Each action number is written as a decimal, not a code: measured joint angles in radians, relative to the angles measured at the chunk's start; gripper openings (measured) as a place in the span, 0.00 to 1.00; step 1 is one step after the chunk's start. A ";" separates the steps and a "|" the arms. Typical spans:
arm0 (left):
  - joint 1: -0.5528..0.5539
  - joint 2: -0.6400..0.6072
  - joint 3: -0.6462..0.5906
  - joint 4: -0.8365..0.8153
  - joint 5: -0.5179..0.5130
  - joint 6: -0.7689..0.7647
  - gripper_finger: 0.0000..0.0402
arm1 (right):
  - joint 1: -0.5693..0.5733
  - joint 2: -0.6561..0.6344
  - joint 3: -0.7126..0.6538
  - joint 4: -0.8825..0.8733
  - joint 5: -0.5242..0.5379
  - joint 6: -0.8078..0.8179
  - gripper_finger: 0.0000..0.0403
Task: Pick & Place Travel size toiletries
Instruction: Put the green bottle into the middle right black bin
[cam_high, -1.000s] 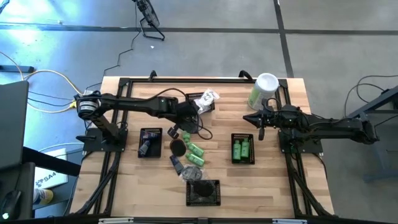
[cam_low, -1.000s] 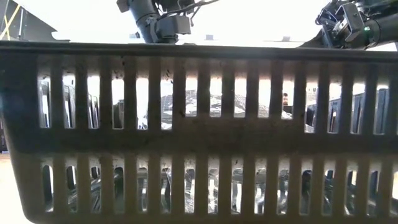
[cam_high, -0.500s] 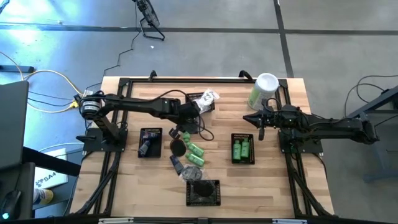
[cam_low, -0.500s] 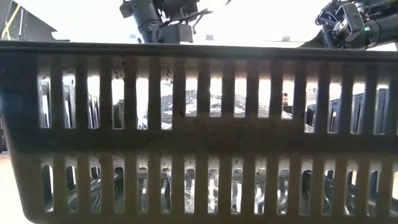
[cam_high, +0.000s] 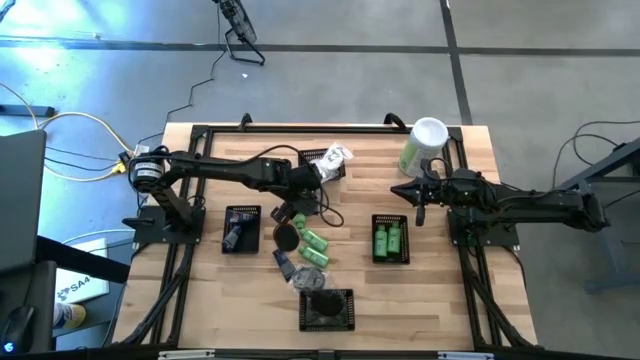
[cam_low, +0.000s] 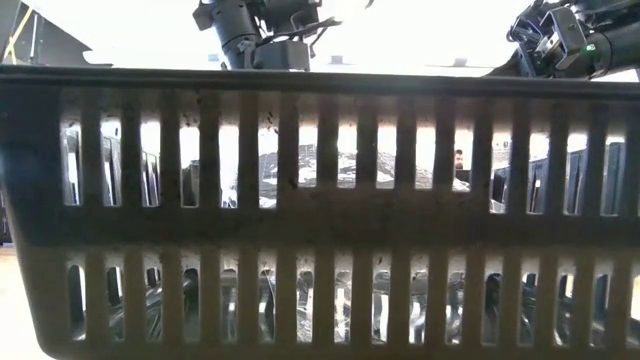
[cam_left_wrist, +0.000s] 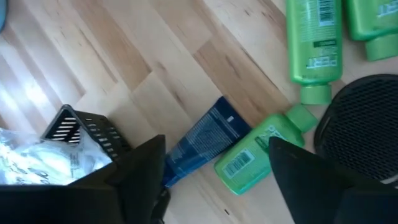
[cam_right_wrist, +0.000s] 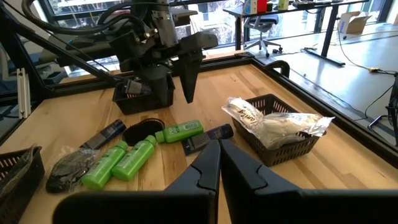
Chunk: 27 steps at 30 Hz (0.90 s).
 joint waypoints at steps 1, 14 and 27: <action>0.000 0.000 0.000 -0.004 0.005 0.000 0.72 | 0.000 0.000 0.000 0.000 0.000 0.000 0.01; 0.002 0.019 0.000 -0.085 0.022 0.031 0.77 | 0.000 0.000 0.000 -0.001 0.000 0.000 0.01; 0.006 0.181 0.000 -0.131 -0.012 0.192 0.77 | 0.000 0.000 0.001 -0.007 0.000 0.000 0.01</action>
